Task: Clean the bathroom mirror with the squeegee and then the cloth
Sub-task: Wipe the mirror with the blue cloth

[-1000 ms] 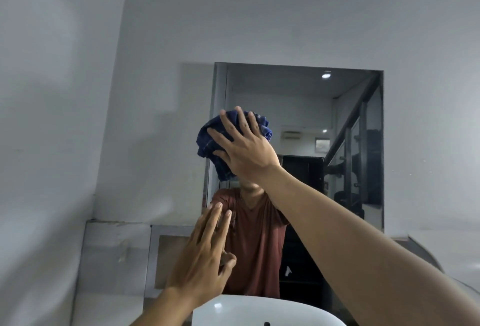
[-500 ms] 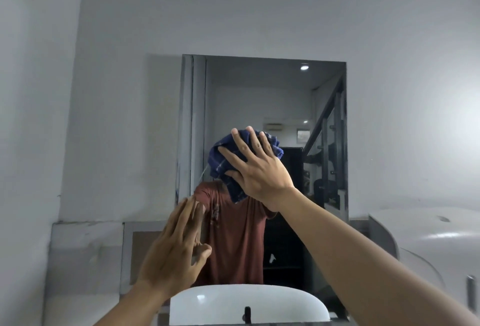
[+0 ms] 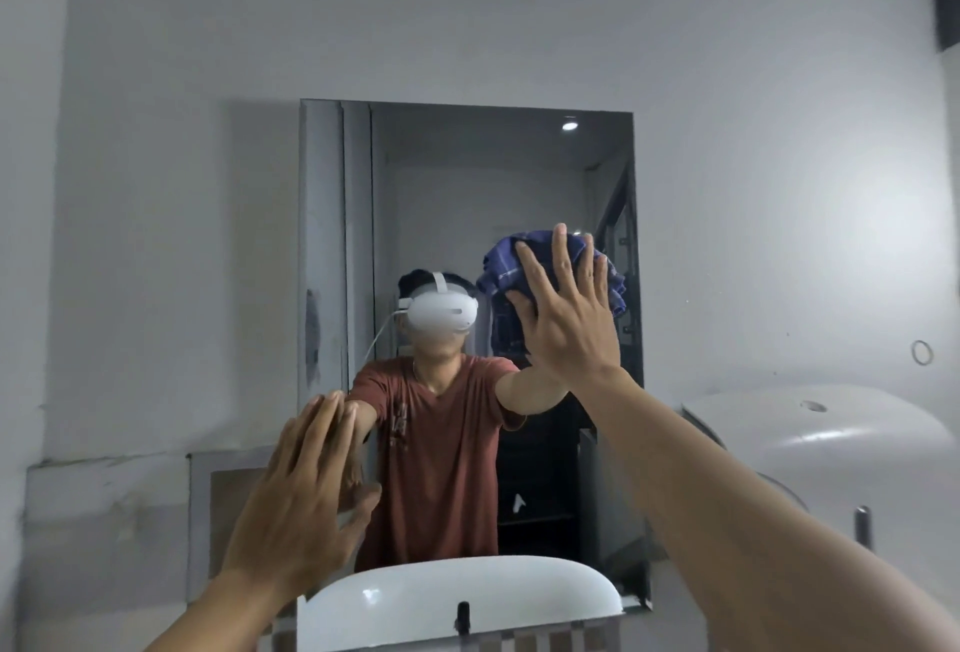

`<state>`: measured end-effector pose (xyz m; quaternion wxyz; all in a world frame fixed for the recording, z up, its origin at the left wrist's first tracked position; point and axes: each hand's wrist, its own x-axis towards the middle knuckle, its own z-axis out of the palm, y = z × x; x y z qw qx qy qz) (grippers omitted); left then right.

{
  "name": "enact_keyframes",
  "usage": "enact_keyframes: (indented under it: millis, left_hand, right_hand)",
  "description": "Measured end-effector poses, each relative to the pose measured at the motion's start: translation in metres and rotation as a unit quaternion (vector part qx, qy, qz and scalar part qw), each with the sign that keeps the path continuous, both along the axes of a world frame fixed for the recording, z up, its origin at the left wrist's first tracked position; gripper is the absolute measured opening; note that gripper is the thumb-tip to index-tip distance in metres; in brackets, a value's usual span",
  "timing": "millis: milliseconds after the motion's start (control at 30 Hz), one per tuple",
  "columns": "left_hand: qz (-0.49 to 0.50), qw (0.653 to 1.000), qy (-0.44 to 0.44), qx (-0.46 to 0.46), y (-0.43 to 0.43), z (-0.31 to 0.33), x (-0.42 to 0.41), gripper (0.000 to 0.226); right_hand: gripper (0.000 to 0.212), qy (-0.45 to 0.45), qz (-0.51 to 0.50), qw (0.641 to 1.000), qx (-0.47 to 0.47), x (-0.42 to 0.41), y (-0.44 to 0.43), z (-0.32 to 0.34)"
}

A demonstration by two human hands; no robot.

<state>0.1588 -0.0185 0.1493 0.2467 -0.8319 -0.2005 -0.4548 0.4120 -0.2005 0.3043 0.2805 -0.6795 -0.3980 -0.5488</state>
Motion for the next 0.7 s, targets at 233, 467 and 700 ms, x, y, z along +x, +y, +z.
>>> enact_keyframes:
  millis: [233, 467, 700]
  left_hand:
    - [-0.036, 0.997, -0.06, 0.019, -0.02, 0.052, 0.007, 0.07]
    - [-0.017, 0.996, -0.061, 0.069, -0.028, 0.149, 0.019, 0.075]
    - [0.005, 0.995, 0.016, 0.093, -0.023, 0.197, 0.01, 0.087]
  right_hand:
    - [0.057, 0.046, -0.005, 0.998, 0.032, 0.02, -0.013, 0.0]
    - [0.057, 0.088, 0.009, 0.994, 0.06, 0.021, -0.02, -0.01]
    - [0.061, 0.132, 0.012, 0.988, 0.082, 0.021, -0.021, -0.036]
